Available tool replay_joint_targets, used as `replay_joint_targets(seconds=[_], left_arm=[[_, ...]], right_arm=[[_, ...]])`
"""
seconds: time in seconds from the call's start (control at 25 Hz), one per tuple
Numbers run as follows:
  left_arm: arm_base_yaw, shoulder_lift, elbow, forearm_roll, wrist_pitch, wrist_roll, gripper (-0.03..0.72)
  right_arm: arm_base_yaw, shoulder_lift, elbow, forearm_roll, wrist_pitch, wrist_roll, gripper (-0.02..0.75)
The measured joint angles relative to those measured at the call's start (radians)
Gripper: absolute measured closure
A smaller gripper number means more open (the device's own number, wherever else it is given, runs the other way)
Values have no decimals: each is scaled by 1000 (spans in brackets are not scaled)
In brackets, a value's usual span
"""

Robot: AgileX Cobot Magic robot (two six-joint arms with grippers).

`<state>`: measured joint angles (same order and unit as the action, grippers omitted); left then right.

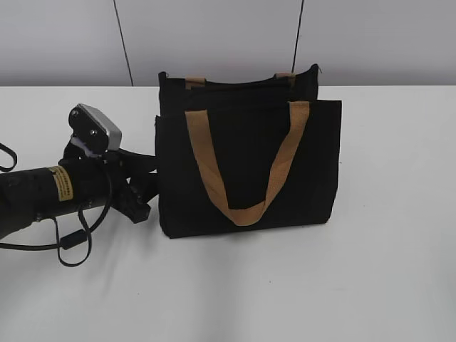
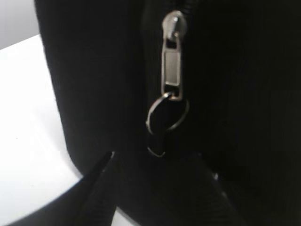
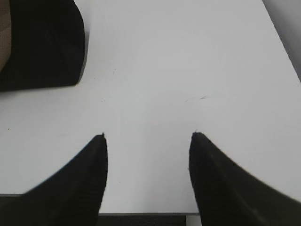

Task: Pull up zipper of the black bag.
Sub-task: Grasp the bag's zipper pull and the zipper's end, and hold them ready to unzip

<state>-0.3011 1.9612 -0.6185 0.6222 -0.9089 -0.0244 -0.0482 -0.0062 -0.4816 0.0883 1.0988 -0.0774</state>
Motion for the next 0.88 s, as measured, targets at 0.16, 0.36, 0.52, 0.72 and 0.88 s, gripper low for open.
replay_joint_targets(seconds=[0.16,0.36,0.52,0.72,0.88], left_arm=[[0,3,-2,7,-4,-2,317],[0,33,-10,11,-29,-4,323],[0,56,-33,11,-42,-4,324],[0,56,-44,11,-56,-5,324],[0,56,-44,11,-57,-8,324]], right_arm=[[0,0,0,0,0,0,304],[0,0,0,0,0,0,304],[0,0,0,0,0,0,304],[-1,0,0,0,0,0,304],[-1,0,0,0,0,0,304]])
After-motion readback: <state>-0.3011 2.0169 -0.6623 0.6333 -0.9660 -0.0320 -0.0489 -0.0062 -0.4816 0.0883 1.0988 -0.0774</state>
